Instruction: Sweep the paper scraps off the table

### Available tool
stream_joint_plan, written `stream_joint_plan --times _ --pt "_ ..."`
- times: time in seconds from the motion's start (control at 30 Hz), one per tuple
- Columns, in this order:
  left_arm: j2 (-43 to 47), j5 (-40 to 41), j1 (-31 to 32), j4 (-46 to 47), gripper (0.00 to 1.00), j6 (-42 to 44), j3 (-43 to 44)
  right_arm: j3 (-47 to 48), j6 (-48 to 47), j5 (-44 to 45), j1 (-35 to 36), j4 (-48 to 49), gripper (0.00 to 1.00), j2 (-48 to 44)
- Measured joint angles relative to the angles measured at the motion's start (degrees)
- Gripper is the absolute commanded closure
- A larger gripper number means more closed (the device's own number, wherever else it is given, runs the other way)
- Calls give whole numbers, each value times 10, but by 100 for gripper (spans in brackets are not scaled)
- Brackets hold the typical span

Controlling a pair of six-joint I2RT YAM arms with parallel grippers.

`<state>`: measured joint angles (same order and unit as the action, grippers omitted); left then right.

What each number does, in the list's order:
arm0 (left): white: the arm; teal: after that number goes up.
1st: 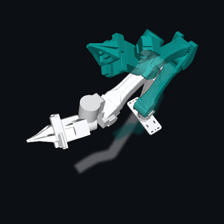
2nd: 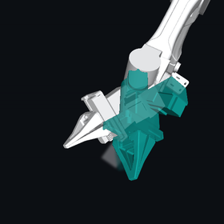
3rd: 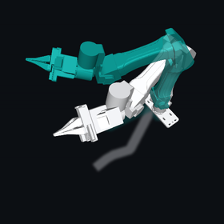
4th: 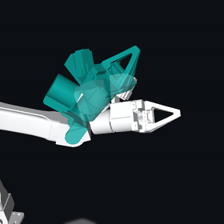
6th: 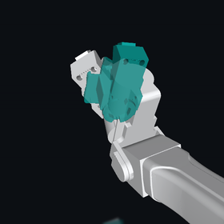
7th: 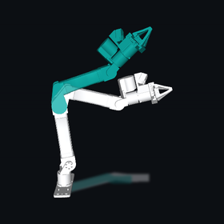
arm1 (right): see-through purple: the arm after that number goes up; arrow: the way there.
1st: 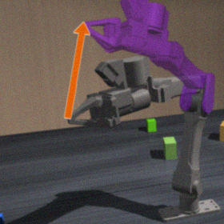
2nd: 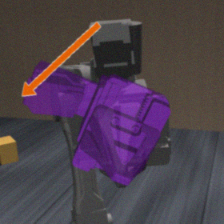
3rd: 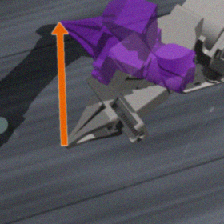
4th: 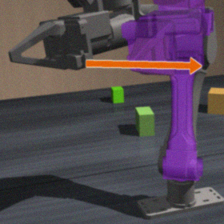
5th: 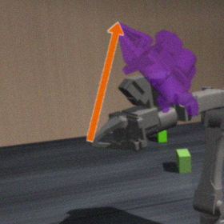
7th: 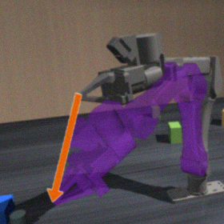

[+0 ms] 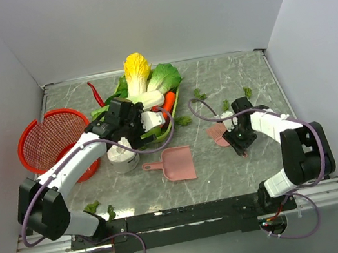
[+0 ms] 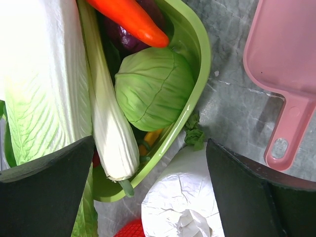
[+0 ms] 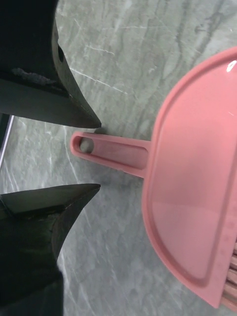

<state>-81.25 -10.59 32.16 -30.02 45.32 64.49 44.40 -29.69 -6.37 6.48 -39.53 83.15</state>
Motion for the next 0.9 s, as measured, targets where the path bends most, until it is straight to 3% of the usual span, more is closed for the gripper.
stream_joint_plan --times 0.07,0.17,0.2,0.4,0.57,0.9 --pt "0 0 0 0 1 0 0 0 0 0 0 4 50 9" --pt "0 0 0 1 0 -3 0 2 2 1 0 8 65 17" --pt "0 0 0 3 1 -5 0 2 2 1 0 9 77 17" --pt "-1 -22 1 26 2 -50 7 11 18 -21 0 -2 100 18" --pt "6 -81 9 66 3 -60 27 100 40 -72 0 -73 100 18" --pt "77 -157 49 220 3 51 -14 379 87 -180 2 -160 100 18"
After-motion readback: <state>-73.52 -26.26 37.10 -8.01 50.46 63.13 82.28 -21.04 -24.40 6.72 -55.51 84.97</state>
